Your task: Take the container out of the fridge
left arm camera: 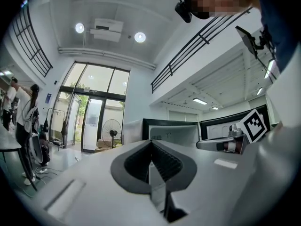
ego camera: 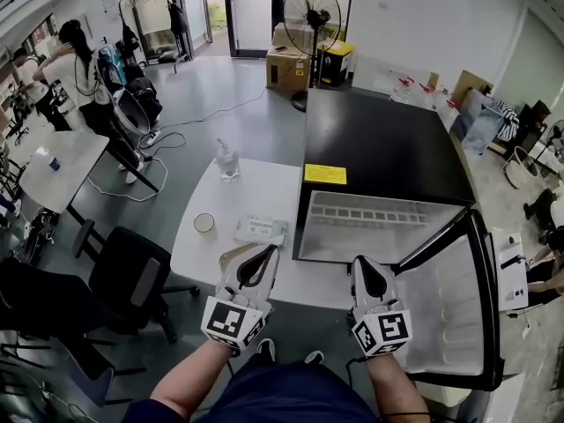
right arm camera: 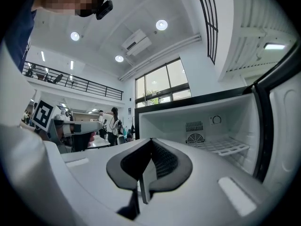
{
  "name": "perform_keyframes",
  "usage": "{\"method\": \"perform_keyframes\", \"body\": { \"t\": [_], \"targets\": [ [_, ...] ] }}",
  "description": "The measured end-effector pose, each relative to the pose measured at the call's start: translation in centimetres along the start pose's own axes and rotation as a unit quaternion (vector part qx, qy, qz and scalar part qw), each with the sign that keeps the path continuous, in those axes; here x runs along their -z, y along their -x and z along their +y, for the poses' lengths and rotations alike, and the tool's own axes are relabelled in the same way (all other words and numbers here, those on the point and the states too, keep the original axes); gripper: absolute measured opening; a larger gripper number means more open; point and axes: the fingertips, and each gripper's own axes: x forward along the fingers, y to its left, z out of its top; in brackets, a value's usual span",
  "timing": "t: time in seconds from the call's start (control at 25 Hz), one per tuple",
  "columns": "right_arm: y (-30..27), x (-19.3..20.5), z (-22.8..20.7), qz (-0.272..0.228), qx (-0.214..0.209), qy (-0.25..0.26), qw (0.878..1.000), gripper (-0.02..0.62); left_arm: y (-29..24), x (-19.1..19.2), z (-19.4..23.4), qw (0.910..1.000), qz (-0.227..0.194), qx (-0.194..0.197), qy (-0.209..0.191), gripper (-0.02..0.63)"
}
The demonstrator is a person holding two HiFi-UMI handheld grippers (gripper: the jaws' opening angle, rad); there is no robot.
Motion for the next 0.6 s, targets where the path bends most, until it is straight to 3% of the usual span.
{"method": "perform_keyframes", "body": {
  "t": [0.6],
  "targets": [
    [-0.6,-0.6,0.3,0.000,0.000,0.006,1.000,0.006,-1.1,0.5,-0.1,0.9999,0.010,0.009,-0.004,0.003]
  ]
}}
